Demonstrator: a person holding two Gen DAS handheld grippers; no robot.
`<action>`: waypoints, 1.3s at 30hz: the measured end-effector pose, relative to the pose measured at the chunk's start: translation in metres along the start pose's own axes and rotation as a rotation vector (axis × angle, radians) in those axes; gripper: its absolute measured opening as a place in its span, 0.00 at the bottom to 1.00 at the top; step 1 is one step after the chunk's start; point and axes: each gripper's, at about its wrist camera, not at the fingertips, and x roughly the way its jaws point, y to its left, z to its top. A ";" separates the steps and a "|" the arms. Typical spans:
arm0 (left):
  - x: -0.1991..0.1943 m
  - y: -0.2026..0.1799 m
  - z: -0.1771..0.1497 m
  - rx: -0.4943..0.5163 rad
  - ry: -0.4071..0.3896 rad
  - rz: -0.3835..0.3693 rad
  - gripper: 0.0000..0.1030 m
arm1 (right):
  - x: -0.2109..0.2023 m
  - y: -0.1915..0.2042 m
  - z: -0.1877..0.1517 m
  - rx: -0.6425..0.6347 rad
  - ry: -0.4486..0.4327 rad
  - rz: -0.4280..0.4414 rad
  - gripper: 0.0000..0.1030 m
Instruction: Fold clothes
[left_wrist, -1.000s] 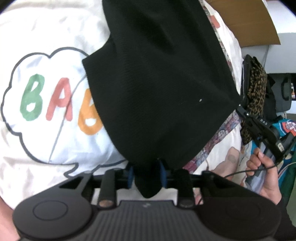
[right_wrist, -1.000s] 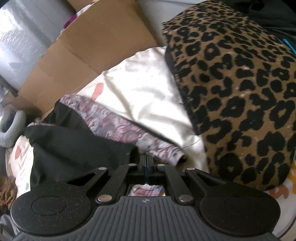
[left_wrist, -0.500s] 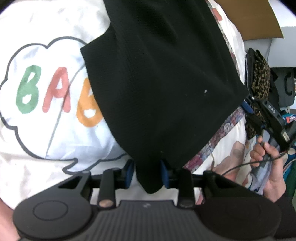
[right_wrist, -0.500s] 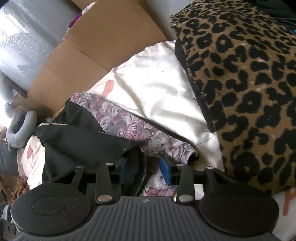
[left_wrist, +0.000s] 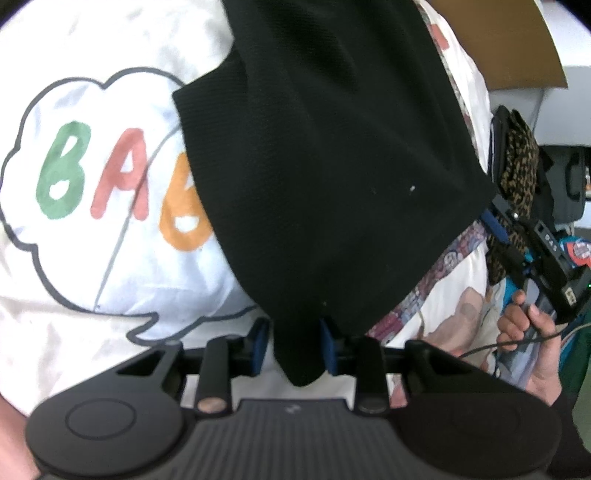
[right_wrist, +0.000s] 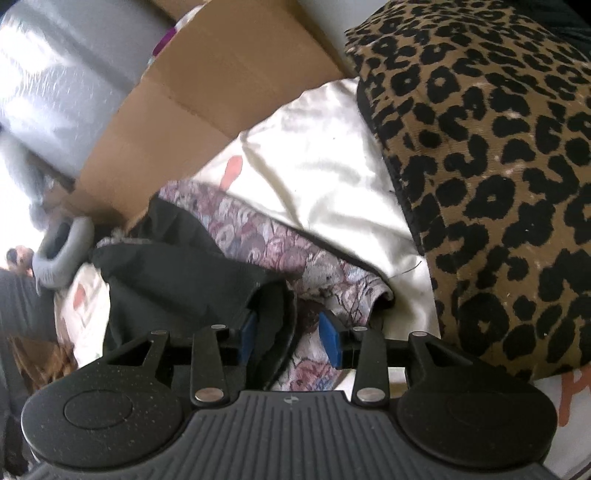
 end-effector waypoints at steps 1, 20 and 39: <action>0.000 0.000 0.000 -0.007 -0.001 -0.004 0.31 | 0.001 0.000 0.001 0.010 -0.006 0.007 0.43; 0.011 -0.011 -0.001 -0.011 -0.001 -0.018 0.30 | 0.014 0.001 0.008 0.021 0.000 0.033 0.49; -0.012 -0.008 0.014 -0.004 0.017 -0.163 0.04 | -0.015 0.017 0.022 0.018 -0.087 -0.025 0.00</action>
